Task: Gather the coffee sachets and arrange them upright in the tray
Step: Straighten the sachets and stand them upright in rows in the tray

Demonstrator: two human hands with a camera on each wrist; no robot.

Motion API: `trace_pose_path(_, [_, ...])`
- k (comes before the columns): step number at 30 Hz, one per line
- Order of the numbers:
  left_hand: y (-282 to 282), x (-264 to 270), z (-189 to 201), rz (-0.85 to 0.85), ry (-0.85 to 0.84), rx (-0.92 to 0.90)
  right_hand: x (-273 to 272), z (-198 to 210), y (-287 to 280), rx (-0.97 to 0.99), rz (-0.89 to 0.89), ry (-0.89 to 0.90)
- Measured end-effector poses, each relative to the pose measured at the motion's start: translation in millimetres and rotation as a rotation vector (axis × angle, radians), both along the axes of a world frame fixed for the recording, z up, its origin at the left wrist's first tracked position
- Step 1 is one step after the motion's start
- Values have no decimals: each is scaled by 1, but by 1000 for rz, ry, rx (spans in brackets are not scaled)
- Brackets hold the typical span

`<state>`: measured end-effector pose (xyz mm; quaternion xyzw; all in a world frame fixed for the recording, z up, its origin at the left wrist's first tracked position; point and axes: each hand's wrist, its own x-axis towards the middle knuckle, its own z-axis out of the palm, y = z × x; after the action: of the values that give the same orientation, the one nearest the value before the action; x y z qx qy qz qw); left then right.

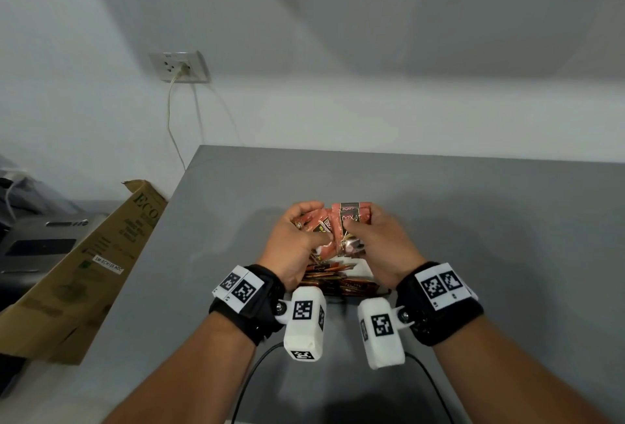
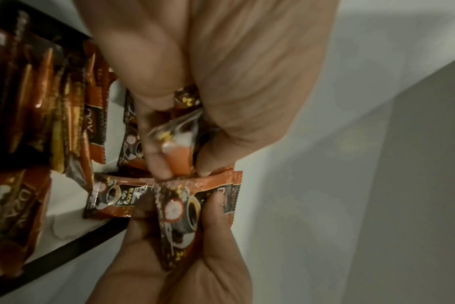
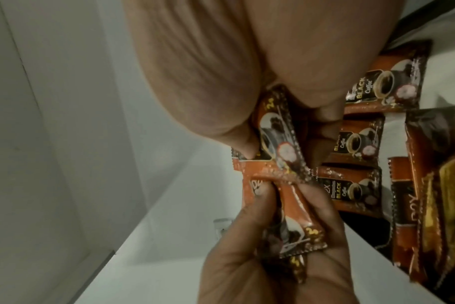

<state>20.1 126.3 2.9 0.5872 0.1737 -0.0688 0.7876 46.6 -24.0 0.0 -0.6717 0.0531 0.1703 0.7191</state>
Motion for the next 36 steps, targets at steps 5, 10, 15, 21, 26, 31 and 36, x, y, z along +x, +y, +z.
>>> trace_pose_path(5, [4, 0, -1, -18, 51, 57, 7, 14, -10, -42, 15, -42])
trace_pose_path(10, [4, 1, -7, 88, 22, 59, 6, 10, -11, 202, -81, 138])
trace_pose_path(15, [-6, -1, 1, 44, 19, -85, -1, 4, 5, 56, -104, 58])
trace_pose_path(21, [7, 1, -2, 112, 12, -126, 9, 16, -22, 271, -242, 192])
trace_pose_path(26, [6, 1, -9, 153, 20, -67, 2, 13, -14, 258, -121, 126])
trace_pose_path(31, [-6, 3, 1, 115, 60, -330, -10, 13, 5, 62, 22, -72])
trace_pose_path(36, [-4, -2, 9, -106, -5, -435, -11, 17, 9, -363, 176, -397])
